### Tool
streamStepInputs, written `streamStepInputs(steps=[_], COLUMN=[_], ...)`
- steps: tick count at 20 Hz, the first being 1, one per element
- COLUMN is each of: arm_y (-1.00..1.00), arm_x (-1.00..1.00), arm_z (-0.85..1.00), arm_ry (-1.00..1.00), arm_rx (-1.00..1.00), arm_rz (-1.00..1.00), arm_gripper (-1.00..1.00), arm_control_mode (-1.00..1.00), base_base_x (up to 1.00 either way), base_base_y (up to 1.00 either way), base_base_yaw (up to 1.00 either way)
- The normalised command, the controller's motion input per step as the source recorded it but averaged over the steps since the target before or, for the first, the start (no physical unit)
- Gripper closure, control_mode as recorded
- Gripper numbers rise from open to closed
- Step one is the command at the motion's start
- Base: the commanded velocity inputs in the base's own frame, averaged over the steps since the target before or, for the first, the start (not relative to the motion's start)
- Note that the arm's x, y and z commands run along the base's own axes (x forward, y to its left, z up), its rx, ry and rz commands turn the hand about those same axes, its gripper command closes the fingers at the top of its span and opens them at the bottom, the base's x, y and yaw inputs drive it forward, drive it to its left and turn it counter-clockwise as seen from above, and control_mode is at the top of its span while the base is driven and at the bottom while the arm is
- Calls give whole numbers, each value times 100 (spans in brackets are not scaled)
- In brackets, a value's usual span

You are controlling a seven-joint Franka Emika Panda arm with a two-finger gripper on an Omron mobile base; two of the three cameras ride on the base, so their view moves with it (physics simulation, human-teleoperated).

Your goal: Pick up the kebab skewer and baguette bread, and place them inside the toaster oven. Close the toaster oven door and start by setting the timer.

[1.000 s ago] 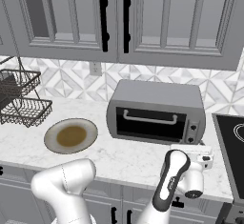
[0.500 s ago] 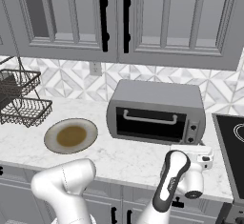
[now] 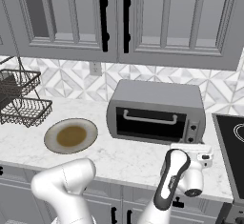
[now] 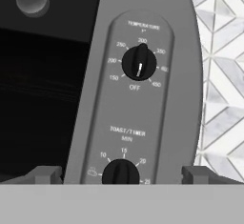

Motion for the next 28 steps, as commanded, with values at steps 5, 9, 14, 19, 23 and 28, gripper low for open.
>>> streamStepInputs(steps=[5, 9, 14, 19, 23, 28], arm_y=[0, -2, 0, 0, -11, -20], arm_x=[15, 0, -1, -4, -29, -25], arm_z=[0, -3, -2, 0, 0, 0], arm_ry=[0, 0, -2, -2, 0, 0], arm_rx=[-2, -1, -3, -2, 0, 0], arm_rz=[0, 0, 0, 0, 0, 0], arm_gripper=[100, 100, 100, 100, 100, 100], arm_control_mode=[-100, -100, -100, -100, -100, -100], base_base_x=[0, 0, 0, 0, 0, 0], base_base_y=[0, 0, 0, 0, 0, 0], base_base_yaw=[0, 0, 0, 0, 0, 0])
